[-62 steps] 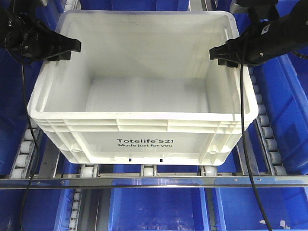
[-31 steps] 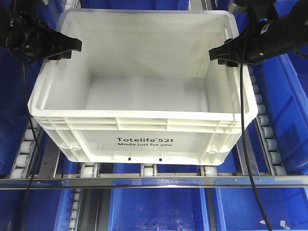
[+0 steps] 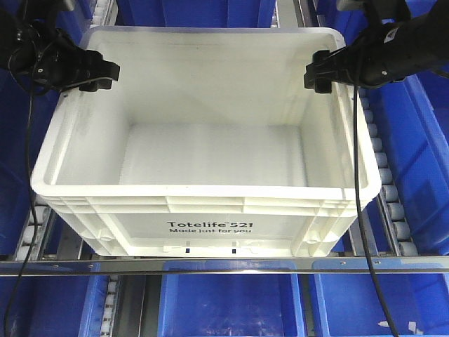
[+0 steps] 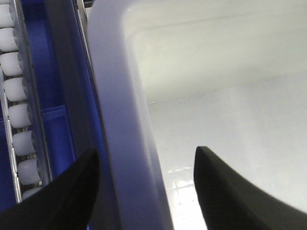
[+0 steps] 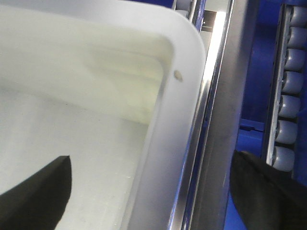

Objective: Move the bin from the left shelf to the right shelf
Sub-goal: 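Lower the tote onto the roller shelf and push it farther in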

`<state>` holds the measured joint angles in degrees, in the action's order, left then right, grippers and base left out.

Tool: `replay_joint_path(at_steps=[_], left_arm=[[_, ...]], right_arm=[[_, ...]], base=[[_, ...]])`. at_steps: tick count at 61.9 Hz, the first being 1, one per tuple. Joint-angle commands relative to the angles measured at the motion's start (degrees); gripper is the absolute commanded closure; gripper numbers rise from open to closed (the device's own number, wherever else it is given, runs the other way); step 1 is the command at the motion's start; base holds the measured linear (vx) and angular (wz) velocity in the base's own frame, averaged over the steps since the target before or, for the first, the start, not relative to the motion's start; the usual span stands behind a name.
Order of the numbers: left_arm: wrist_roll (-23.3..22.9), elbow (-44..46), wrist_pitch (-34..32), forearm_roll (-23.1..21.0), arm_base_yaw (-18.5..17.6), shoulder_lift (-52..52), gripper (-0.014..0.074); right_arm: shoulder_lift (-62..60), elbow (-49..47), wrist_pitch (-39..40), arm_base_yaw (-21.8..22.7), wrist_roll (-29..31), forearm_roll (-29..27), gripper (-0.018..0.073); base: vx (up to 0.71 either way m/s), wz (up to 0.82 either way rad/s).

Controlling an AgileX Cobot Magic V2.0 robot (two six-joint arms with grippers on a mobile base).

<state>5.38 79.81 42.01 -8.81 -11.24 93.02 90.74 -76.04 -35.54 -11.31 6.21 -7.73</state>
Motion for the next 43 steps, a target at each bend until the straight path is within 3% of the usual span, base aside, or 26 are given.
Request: replay_joint_path(at_steps=[1, 43], left_arm=[[-0.09, 1.65, -2.64, -0.64, -0.36, -4.01, 0.0172], [-0.09, 1.65, 1.65, -0.70, -0.36, -7.10, 0.0172]], right_arm=[[-3.93, -1.94, 2.13, 0.27, -0.06, 0.13, -0.0077], [-7.23, -1.94, -2.73, 0.06, 0.43, -1.40, 0.0008]], base=[[0.00, 0.00], [0.00, 0.00]])
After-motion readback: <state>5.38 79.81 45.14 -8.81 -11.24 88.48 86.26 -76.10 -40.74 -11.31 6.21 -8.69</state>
